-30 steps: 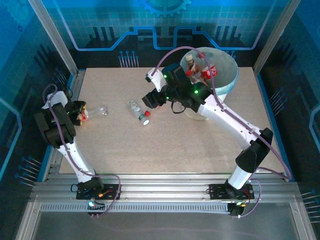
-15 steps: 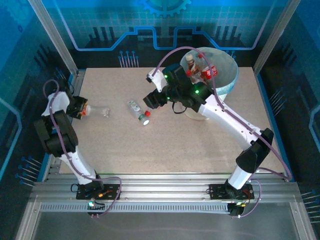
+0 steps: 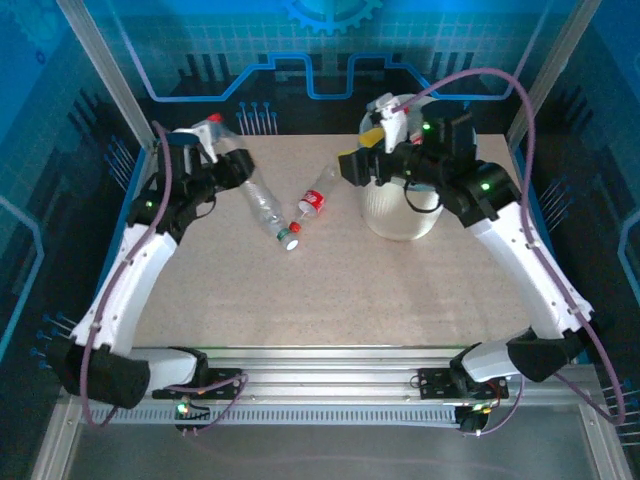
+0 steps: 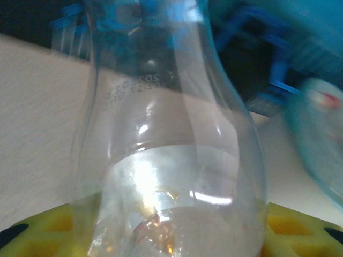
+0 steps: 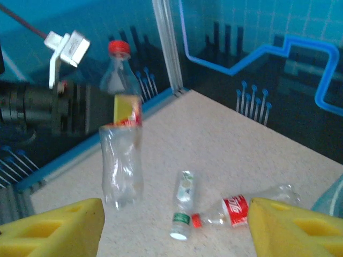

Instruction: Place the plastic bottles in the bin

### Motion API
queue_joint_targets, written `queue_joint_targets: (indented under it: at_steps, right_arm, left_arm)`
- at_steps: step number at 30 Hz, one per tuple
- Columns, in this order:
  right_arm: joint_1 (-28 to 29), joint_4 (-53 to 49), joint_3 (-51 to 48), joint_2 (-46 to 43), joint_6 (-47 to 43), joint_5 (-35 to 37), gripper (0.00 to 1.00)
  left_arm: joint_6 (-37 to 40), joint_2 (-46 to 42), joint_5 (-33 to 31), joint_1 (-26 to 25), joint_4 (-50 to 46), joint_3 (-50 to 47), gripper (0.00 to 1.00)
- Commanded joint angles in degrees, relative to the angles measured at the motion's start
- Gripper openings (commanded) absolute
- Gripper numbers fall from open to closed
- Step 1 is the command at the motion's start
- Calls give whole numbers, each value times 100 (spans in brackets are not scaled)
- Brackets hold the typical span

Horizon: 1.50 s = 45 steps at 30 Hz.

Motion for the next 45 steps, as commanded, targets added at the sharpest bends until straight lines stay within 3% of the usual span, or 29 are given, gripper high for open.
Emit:
queue_joint_targets:
  at_steps: [1, 4, 9, 14, 20, 26, 31, 34, 38, 40, 41, 45]
  right_arm:
    - [-159, 461, -214, -130, 339, -1115, 72]
    - [-196, 843, -322, -211, 389, -1789, 73]
    - [-155, 1318, -359, -190, 661, -2607, 73]
    - [90, 1328, -180, -103, 515, -2873, 74]
    - [442, 847, 232, 145, 170, -2604, 72]
    - [522, 912, 279, 258, 304, -2751, 48]
    - [546, 960, 257, 254, 365, -2758, 46]
    - [558, 1033, 275, 288, 446, -2897, 38]
    - [598, 1014, 353, 325, 496, -2861, 16]
    - [611, 991, 342, 299, 508, -2692, 9]
    - [608, 993, 328, 261, 505, -2606, 7]
    - [612, 888, 401, 90, 422, -1947, 0]
  left_arm:
    - [1420, -378, 866, -543, 681, -167, 44]
    - [1787, -586, 1715, -895, 993, -312, 44]
    - [2129, -688, 2559, -1394, 1171, -324, 43]
    - [2423, -516, 3035, -1705, 814, -45, 42]
    - [2497, -360, 3381, -1923, 801, 88, 43]
    - [2602, -296, 3579, -1941, 673, 204, 43]
    - [2603, -342, 3745, -1941, 682, 196, 43]
    - [2597, -333, 3832, -1937, 639, 212, 43]
    - [2611, -281, 3876, -1945, 541, 263, 43]
    - [2529, -282, 3819, -1948, 582, 266, 44]
    - [2438, -304, 3752, -1945, 638, 275, 46]
    - [1963, -488, 3230, -1937, 1162, 201, 75]
